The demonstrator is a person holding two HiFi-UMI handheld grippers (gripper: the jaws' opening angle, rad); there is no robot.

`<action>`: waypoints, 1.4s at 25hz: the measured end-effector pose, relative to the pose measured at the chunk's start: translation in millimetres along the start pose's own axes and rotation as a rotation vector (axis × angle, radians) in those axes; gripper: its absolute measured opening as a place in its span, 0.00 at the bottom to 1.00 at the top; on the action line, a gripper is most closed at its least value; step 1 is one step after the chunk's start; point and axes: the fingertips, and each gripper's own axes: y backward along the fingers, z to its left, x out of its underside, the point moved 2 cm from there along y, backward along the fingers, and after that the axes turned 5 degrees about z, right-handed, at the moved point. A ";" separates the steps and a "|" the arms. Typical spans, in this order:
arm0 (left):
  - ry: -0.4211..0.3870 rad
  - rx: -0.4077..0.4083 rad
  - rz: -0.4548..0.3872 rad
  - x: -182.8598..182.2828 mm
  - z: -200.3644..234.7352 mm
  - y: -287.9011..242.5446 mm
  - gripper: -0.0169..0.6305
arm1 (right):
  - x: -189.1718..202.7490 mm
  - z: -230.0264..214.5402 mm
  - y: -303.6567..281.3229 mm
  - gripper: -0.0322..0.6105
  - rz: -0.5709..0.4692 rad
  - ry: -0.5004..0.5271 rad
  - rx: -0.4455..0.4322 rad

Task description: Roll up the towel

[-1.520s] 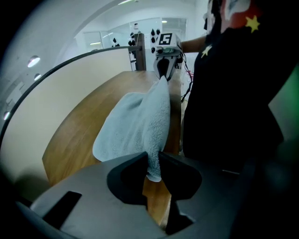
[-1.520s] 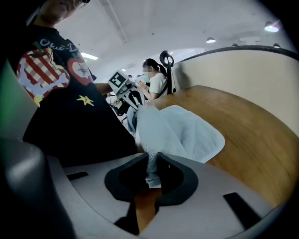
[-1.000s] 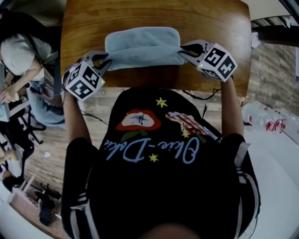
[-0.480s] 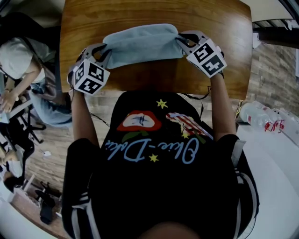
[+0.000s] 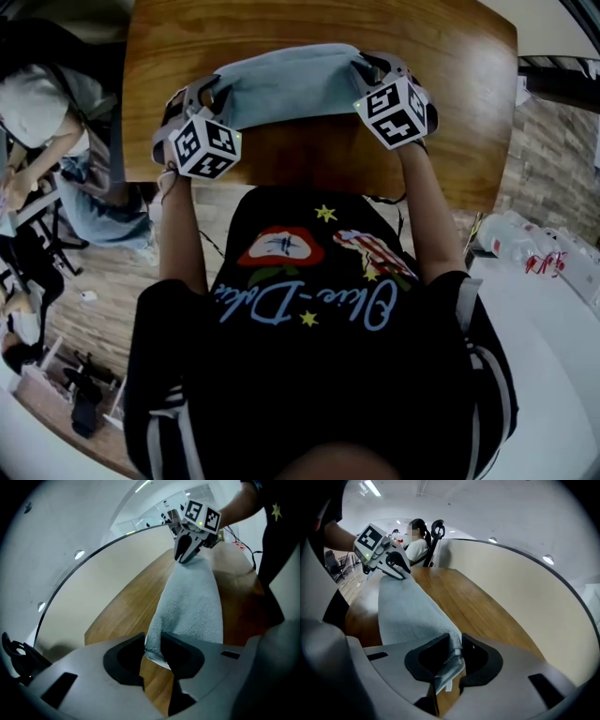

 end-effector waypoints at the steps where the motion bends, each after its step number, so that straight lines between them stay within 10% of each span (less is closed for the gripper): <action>1: 0.010 -0.010 0.003 0.6 0.9 -2.1 0.19 | 0.4 -0.7 -4.1 0.14 0.011 0.010 0.010; 10: 0.181 -0.067 -0.027 8.8 16.5 -5.7 0.24 | 4.4 -14.5 -15.0 0.35 0.000 -0.041 0.064; 24: 0.527 -0.133 -0.425 -41.8 58.8 93.2 0.20 | -39.2 -30.7 100.4 0.36 -0.536 -0.481 0.011; 35: 0.485 -0.045 -0.589 -93.3 6.6 145.4 0.05 | -45.5 -1.5 164.2 0.07 -0.689 -0.523 -0.012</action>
